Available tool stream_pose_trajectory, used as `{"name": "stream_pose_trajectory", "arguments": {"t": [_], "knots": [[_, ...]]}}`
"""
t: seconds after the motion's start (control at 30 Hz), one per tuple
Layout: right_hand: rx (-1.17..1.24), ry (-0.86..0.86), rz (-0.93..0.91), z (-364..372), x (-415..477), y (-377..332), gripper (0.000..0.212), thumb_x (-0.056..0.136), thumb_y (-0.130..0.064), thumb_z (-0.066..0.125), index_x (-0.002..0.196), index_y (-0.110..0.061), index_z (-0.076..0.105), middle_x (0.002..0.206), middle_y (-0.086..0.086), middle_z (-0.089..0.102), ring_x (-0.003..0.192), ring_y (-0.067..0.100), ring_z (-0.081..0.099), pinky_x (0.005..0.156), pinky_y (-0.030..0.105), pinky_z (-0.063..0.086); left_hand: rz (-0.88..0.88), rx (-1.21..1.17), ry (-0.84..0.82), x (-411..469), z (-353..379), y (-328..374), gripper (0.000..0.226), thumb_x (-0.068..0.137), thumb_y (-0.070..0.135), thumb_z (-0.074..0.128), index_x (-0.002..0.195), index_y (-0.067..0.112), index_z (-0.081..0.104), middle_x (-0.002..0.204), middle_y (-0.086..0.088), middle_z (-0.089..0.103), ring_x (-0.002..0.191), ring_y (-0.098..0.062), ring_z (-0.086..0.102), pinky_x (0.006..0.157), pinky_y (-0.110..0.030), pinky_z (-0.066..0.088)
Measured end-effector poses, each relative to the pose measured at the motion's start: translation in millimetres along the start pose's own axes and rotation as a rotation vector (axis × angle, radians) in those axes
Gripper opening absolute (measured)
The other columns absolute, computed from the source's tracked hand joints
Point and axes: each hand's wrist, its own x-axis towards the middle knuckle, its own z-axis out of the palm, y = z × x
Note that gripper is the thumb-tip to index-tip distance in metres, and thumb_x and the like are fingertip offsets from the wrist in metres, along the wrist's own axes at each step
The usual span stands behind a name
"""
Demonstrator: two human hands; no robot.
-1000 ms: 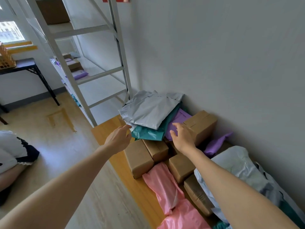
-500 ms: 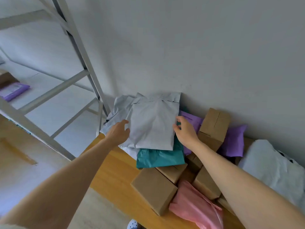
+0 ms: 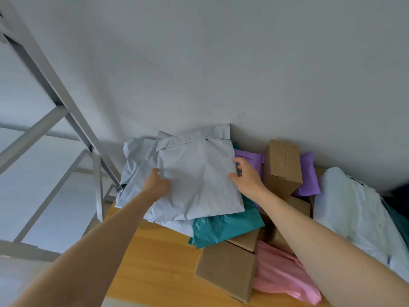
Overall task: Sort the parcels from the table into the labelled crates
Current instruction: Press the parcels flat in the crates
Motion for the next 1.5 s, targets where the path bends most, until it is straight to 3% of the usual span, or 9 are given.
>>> {"name": "stream_pose_trajectory", "arguments": {"t": [0.2,0.37,0.57,0.8,0.87,1.0,1.1,1.3,1.5], "knots": [[0.039,0.029,0.031,5.1,1.1,-4.9,0.056,0.089,-0.006,0.062,0.14,-0.016,0.04,0.138,0.005,0.048,0.125,0.019,0.046,0.094,0.026,0.039,-0.049,-0.166,0.028,5.8,-5.1,2.8,0.049,0.092,0.011,0.052,0.139,0.007,0.036,0.122,-0.017,0.053,0.108,-0.035,0.054,0.08,-0.037,0.045],[0.064,0.046,0.029,7.1,-3.5,-5.9,0.06,0.088,0.002,0.06,0.141,-0.014,0.04,0.137,0.007,0.048,0.123,0.02,0.048,0.094,0.026,0.041,-0.057,-0.229,0.059,3.8,-10.4,4.7,0.014,0.085,-0.001,0.053,0.097,0.001,0.059,0.096,-0.017,0.059,0.089,-0.033,0.057,0.079,-0.04,0.049],[0.075,0.074,0.011,7.1,-4.7,-12.3,0.06,0.087,0.006,0.058,0.141,-0.015,0.042,0.137,0.008,0.048,0.122,0.02,0.049,0.091,0.024,0.041,-0.072,-0.322,0.076,-0.8,-23.8,10.8,0.014,0.084,0.0,0.056,0.074,0.01,0.058,0.075,-0.007,0.054,0.072,-0.025,0.052,0.07,-0.027,0.044],[0.117,0.058,0.002,-1.3,-17.5,-14.6,0.058,0.087,0.008,0.057,0.139,-0.015,0.044,0.136,0.009,0.049,0.122,0.022,0.049,0.09,0.024,0.041,-0.048,-0.418,0.076,-21.4,-34.7,21.9,0.021,0.087,0.003,0.056,0.073,0.019,0.057,0.073,0.002,0.055,0.064,-0.011,0.051,0.048,-0.018,0.038],[0.128,0.049,-0.007,-6.9,-23.5,-13.8,0.058,0.087,0.009,0.056,0.139,-0.014,0.045,0.136,0.009,0.049,0.122,0.022,0.049,0.091,0.025,0.042,-0.07,-0.459,0.047,-31.7,-36.6,26.7,0.011,0.088,0.007,0.056,0.09,0.017,0.059,0.08,0.0,0.056,0.07,-0.013,0.053,0.056,-0.022,0.043],[0.159,0.046,-0.009,-20.6,-34.5,-12.9,0.054,0.088,0.008,0.053,0.137,-0.015,0.047,0.137,0.01,0.048,0.128,0.025,0.045,0.101,0.033,0.042,-0.094,-0.497,-0.018,-51.2,-42.5,34.1,0.025,0.087,0.018,0.058,0.112,0.022,0.056,0.102,-0.007,0.061,0.095,-0.027,0.059,0.086,-0.041,0.051],[0.197,0.024,-0.005,-34.2,-42.8,-12.6,0.05,0.089,0.007,0.052,0.134,-0.014,0.052,0.136,0.01,0.049,0.126,0.025,0.046,0.096,0.031,0.043,-0.075,-0.526,-0.029,-67.2,-46.1,42.7,0.03,0.088,0.019,0.06,0.117,0.017,0.057,0.109,-0.013,0.063,0.099,-0.031,0.062,0.082,-0.038,0.054],[0.214,0.014,-0.038,-62.9,-62.7,-14.6,0.04,0.09,0.001,0.056,0.127,-0.011,0.06,0.134,0.008,0.053,0.124,0.019,0.047,0.091,0.024,0.038,-0.068,-0.522,0.003,-106.2,-52.6,61.5,0.02,0.088,0.03,0.065,0.094,0.012,0.059,0.087,-0.012,0.066,0.078,-0.027,0.063,0.072,-0.033,0.052],[0.47,0.012,0.027,-92.2,-91.2,-10.9,0.031,0.091,-0.02,0.062,0.12,-0.008,0.065,0.122,0.008,0.063,0.108,0.022,0.058,0.09,0.031,0.046,-0.023,-0.693,-0.061,-145.8,-53.1,76.6,0.027,0.093,0.036,0.057,0.098,0.009,0.06,0.089,-0.012,0.062,0.076,-0.023,0.06,0.067,-0.03,0.049]]}}
